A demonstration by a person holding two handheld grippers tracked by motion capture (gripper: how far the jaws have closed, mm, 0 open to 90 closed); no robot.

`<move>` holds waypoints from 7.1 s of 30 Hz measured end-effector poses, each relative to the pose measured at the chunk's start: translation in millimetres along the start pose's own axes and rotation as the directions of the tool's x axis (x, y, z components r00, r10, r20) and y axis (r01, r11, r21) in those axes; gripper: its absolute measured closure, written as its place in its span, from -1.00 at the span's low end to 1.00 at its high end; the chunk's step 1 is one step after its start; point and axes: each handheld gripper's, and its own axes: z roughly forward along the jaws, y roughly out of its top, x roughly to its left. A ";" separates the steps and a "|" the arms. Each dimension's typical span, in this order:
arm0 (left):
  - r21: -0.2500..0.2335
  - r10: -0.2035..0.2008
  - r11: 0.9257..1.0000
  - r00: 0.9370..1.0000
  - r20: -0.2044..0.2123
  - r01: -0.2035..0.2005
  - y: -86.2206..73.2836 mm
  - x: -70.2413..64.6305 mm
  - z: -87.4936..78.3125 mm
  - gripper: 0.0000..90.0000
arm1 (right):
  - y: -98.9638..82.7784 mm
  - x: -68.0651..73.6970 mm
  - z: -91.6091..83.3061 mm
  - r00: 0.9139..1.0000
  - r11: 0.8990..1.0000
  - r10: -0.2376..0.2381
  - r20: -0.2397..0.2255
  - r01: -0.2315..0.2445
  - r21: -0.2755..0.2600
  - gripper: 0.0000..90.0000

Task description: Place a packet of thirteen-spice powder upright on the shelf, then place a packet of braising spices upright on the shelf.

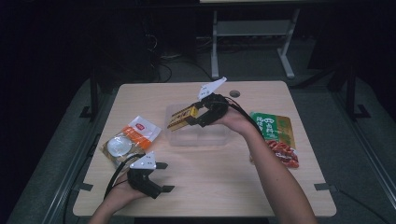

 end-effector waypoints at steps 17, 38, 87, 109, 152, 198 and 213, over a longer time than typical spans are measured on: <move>0.004 -0.007 1.000 1.000 0.010 0.007 0.0 -0.5 2.0 -0.70 | -4.6 -15.3 19.4 1.000 0.998 0.007 0.002 -0.007 -0.058 -0.30; 0.006 -0.003 1.000 1.000 0.014 0.003 -0.6 0.5 0.6 -0.70 | 19.1 -18.8 38.2 1.000 0.995 -0.008 -0.008 0.007 -0.101 -0.31; 0.020 -0.006 1.000 0.999 0.044 0.006 -0.6 -1.2 5.4 -0.72 | 18.8 -18.4 92.4 1.000 1.000 0.017 -0.024 -0.017 -0.008 -0.36; 0.013 -0.016 1.000 0.999 0.037 0.015 -2.1 2.8 4.8 -0.72 | -3.5 3.9 9.2 0.993 0.994 0.108 0.042 -0.106 -0.034 -0.44; 0.033 0.005 0.999 1.000 0.005 -0.006 -0.6 0.7 4.8 -0.68 | -173.9 45.6 -123.6 0.891 0.950 0.273 0.362 -0.308 0.042 -0.11; 0.068 0.006 0.998 1.000 0.015 -0.007 -0.3 -1.5 10.1 -0.67 | -212.3 40.4 -112.0 0.918 0.875 0.317 0.239 -0.380 0.300 1.00; 0.073 0.001 0.997 1.000 0.019 -0.003 0.3 -1.9 11.7 -0.67 | -195.3 -1.8 -100.8 0.864 0.908 0.241 0.441 -0.362 0.213 1.00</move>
